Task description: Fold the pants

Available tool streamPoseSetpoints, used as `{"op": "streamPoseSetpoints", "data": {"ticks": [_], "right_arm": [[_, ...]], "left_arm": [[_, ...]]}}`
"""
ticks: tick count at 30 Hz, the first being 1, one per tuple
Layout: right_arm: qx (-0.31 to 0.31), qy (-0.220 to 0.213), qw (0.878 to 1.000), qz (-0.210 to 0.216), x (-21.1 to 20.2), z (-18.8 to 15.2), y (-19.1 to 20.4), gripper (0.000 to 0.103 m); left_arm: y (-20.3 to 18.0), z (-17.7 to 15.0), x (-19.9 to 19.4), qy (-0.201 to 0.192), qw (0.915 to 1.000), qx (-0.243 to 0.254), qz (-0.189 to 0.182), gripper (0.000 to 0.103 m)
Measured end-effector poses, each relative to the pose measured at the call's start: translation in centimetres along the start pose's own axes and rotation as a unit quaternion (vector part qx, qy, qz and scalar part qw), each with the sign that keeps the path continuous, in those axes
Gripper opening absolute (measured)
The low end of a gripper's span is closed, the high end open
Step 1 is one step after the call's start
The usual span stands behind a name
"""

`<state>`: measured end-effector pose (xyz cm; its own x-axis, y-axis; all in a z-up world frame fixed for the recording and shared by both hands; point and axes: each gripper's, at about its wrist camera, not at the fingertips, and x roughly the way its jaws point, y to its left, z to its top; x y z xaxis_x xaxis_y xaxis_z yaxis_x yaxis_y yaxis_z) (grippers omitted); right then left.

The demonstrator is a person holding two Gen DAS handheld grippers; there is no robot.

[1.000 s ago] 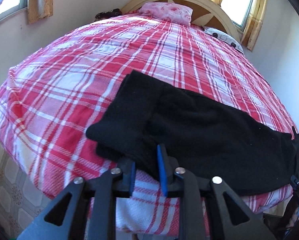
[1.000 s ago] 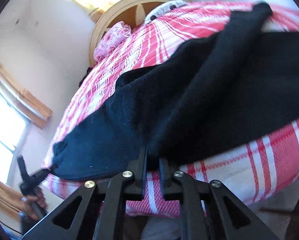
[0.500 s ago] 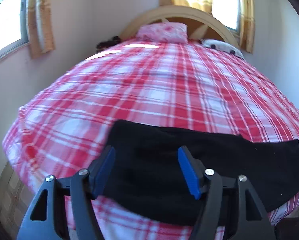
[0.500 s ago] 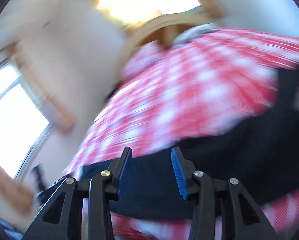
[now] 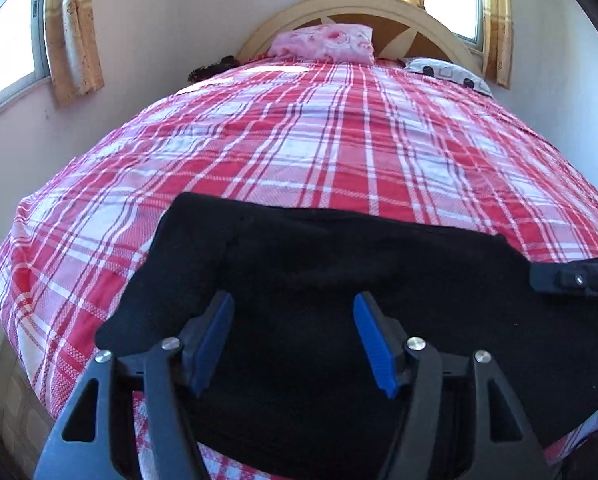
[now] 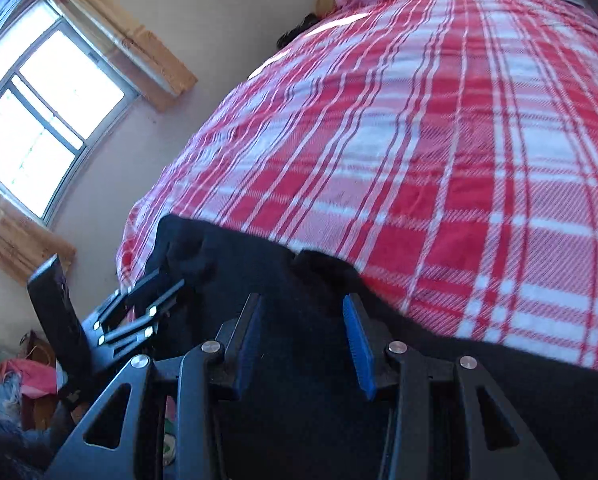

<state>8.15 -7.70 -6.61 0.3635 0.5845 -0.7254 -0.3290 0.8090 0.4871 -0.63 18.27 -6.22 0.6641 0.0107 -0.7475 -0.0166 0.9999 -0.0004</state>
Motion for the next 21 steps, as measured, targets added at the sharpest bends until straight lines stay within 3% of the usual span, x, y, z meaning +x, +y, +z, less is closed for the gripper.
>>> {"op": "streamPoseSetpoints", "data": {"ticks": [4, 8, 13, 16, 21], "right_arm": [[-0.037, 0.036, 0.998, -0.019, 0.8, -0.1, 1.4, 0.043], [-0.058, 0.018, 0.997, -0.041, 0.3, 2.1, 1.5, 0.043], [-0.048, 0.076, 0.996, -0.010, 3.0, 2.1, 1.4, 0.045], [-0.064, 0.080, 0.995, 0.010, 2.8, 1.7, 2.3, 0.046], [0.014, 0.071, 0.994, 0.087, 4.2, 3.7, 0.3, 0.046]], "left_arm": [[0.0, 0.2, 0.5, 0.001, 1.0000, -0.009, -0.002, 0.066], [0.1, 0.3, 0.6, 0.003, 0.9999, -0.009, -0.006, 0.066], [0.0, 0.3, 0.8, 0.002, 1.0000, -0.006, -0.002, 0.066], [0.0, 0.2, 0.9, -0.001, 1.0000, -0.004, 0.000, 0.066], [-0.1, 0.2, 0.9, 0.001, 1.0000, -0.004, -0.001, 0.066]]}}
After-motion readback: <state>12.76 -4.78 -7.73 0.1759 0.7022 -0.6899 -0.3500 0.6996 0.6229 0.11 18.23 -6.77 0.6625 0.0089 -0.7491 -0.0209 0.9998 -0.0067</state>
